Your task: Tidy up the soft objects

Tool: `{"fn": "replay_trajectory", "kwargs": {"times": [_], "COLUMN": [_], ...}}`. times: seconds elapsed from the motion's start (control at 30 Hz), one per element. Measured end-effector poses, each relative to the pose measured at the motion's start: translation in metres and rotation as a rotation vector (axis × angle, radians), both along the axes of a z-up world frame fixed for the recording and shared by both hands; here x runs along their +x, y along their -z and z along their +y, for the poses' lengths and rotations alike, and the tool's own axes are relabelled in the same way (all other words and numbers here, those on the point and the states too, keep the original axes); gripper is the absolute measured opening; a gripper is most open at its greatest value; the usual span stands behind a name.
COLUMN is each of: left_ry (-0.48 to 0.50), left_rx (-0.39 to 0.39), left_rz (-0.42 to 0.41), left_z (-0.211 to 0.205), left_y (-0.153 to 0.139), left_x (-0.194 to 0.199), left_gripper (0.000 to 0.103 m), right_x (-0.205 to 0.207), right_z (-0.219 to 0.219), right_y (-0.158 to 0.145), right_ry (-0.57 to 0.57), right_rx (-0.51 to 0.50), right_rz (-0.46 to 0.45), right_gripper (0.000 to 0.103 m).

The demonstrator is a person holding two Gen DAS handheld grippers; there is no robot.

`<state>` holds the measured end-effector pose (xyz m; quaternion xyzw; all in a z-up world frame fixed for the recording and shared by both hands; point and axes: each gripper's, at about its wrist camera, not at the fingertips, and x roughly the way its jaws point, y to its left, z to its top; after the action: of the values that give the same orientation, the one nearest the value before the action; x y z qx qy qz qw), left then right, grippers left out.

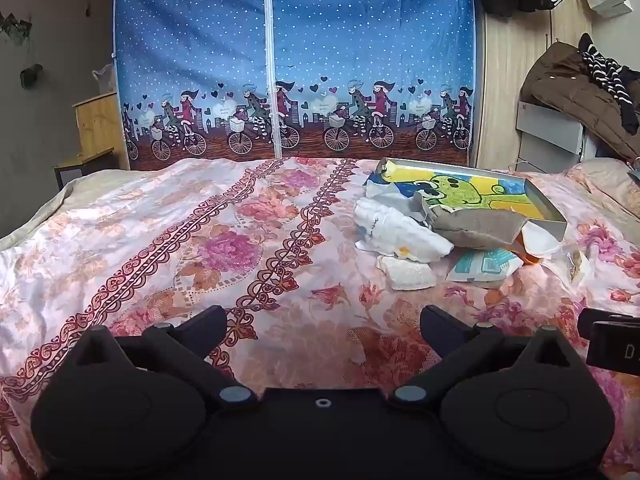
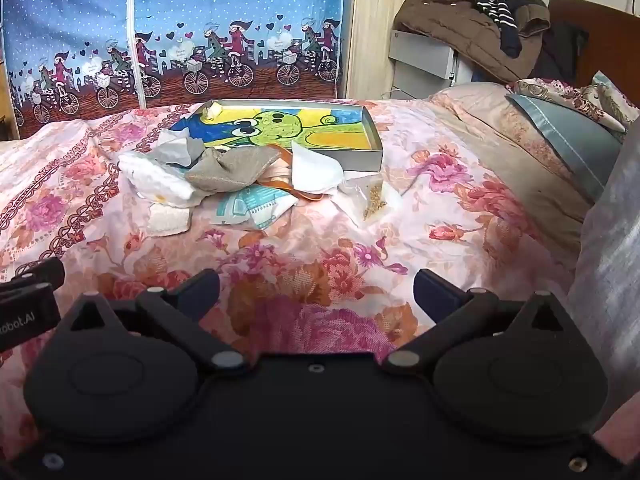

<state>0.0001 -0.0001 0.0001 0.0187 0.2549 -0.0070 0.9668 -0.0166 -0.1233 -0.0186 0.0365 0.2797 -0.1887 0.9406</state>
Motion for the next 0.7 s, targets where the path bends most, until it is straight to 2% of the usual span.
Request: {"fn": "replay_trajectory", "kwargs": {"times": [0.7], "left_ry": [0.001], "left_rx": [0.003], "left_rz": [0.003], "left_z": [-0.006], "left_y": [0.01], "left_x": [0.0], "left_gripper": [0.102], "right_x": [0.0], "right_z": [0.0], "right_y": [0.0], "right_ry": [-0.001], "right_rx": [0.003], "right_rz": [0.002], "right_gripper": [0.103]}}
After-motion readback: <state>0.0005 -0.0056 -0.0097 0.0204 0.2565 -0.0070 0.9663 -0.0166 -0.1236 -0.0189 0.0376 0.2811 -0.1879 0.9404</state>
